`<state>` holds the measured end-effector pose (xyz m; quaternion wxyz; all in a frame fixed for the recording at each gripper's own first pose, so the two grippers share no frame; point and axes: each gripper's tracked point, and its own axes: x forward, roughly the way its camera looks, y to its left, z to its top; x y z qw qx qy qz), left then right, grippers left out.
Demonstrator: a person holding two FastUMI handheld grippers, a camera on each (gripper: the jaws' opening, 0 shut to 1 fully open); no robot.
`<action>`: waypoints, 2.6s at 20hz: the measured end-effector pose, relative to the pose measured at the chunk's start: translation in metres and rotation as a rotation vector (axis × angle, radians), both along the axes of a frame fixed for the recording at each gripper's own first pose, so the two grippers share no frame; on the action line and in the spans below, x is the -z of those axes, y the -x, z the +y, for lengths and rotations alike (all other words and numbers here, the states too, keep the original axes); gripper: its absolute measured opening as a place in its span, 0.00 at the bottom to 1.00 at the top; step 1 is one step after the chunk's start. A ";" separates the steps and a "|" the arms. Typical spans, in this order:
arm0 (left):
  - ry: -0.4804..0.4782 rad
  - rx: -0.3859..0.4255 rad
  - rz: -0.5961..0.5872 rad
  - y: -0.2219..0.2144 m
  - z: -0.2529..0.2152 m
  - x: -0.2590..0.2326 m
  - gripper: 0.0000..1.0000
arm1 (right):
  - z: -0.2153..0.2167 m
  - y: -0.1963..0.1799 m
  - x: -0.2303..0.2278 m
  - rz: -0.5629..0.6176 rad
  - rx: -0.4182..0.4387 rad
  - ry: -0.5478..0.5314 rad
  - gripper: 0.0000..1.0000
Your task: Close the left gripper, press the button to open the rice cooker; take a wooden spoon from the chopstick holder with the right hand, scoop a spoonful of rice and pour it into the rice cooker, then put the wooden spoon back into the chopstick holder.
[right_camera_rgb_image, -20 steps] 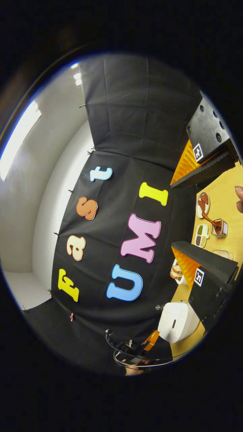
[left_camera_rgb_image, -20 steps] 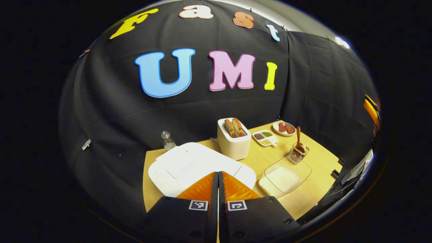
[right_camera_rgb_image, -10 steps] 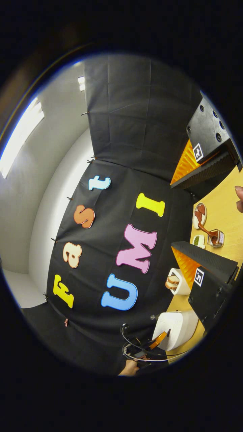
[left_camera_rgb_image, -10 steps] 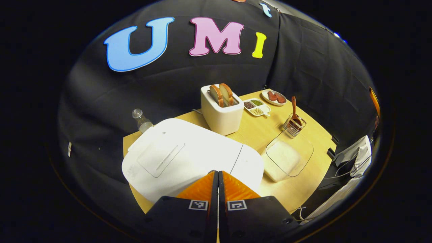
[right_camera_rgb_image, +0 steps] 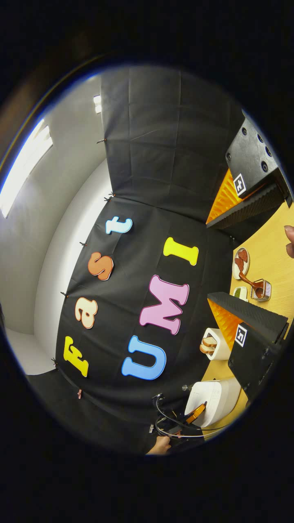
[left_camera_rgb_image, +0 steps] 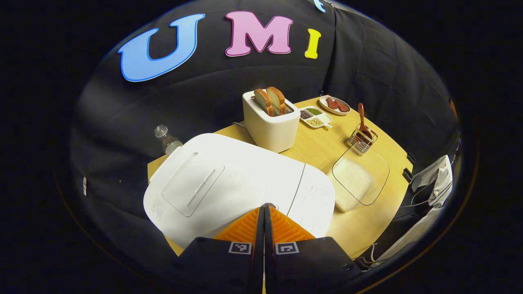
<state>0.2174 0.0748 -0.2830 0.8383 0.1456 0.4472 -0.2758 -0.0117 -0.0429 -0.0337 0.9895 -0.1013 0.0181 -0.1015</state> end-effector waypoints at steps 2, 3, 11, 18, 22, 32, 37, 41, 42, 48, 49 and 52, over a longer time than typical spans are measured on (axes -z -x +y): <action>-0.010 0.007 0.002 -0.001 0.000 0.002 0.07 | 0.001 -0.002 0.002 0.002 0.003 0.003 0.97; -0.020 0.003 0.009 0.000 0.002 0.003 0.07 | 0.001 -0.003 0.002 0.002 0.006 -0.002 0.97; -0.052 -0.024 -0.193 -0.019 0.005 -0.049 0.07 | -0.005 0.002 -0.002 -0.003 0.020 -0.005 0.97; -0.004 -0.254 -0.787 -0.037 0.031 -0.202 0.10 | -0.004 0.007 -0.005 -0.011 0.011 -0.012 0.97; 0.067 -0.288 -0.952 -0.006 0.025 -0.248 0.57 | 0.001 0.013 -0.005 -0.011 -0.001 -0.007 0.97; 0.313 -0.482 -1.136 0.104 0.013 -0.309 0.96 | -0.001 0.017 -0.009 -0.012 -0.045 -0.020 0.97; 0.342 -0.501 -1.163 0.140 -0.006 -0.322 0.96 | -0.008 0.004 0.009 0.023 -0.099 -0.032 0.97; 0.361 -0.571 -1.107 0.162 -0.012 -0.311 0.96 | -0.020 -0.017 0.030 0.037 -0.136 -0.107 0.98; 0.366 -0.590 -1.098 0.164 -0.013 -0.310 0.97 | -0.023 -0.025 0.039 0.045 -0.145 -0.124 0.98; 0.268 -0.682 -1.089 0.176 -0.012 -0.301 0.98 | -0.044 -0.078 0.105 0.125 -0.204 -0.209 0.98; 0.261 -0.695 -1.086 0.179 -0.013 -0.301 0.98 | -0.048 -0.087 0.119 0.151 -0.215 -0.234 0.98; 0.235 -0.736 -1.072 0.183 -0.016 -0.296 0.98 | -0.059 -0.115 0.166 0.248 -0.240 -0.327 0.98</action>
